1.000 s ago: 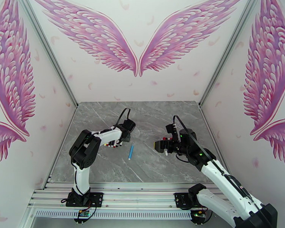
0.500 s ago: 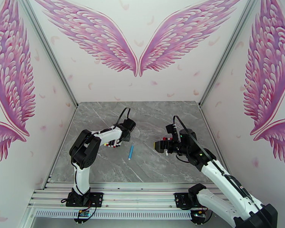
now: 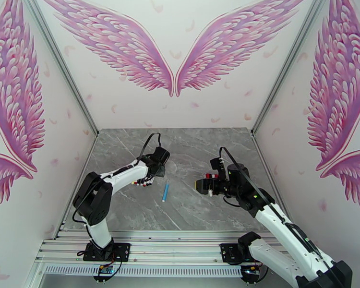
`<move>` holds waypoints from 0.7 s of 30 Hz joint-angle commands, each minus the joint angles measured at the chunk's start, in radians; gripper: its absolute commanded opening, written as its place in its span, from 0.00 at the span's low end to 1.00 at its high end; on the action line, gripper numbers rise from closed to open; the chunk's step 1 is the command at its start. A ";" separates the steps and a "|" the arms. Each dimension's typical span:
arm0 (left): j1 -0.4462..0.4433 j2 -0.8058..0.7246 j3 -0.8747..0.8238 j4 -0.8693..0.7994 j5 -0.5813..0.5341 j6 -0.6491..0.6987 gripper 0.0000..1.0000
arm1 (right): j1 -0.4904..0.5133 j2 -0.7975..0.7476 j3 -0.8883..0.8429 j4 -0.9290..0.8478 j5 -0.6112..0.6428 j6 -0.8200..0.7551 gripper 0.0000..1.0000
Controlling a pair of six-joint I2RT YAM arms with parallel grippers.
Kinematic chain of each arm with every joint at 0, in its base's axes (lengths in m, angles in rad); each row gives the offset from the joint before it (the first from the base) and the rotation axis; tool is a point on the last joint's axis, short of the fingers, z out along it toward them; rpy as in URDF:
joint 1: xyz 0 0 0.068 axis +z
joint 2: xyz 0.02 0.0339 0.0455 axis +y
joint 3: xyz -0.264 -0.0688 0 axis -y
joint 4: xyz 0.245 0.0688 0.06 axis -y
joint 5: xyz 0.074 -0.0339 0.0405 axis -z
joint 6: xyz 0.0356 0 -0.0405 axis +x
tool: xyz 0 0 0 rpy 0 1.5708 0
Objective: Open the pen caps
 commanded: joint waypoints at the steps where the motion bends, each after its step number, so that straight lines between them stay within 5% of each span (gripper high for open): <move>1: -0.020 -0.049 -0.060 -0.038 0.127 -0.069 0.39 | 0.003 -0.019 0.035 -0.070 -0.017 -0.004 0.99; 10: -0.137 -0.061 -0.124 -0.041 0.190 -0.250 0.40 | 0.005 -0.033 0.045 -0.158 -0.012 -0.009 0.99; 21: -0.153 0.023 -0.087 -0.050 0.182 -0.262 0.40 | 0.008 -0.044 0.024 -0.153 -0.018 0.002 0.99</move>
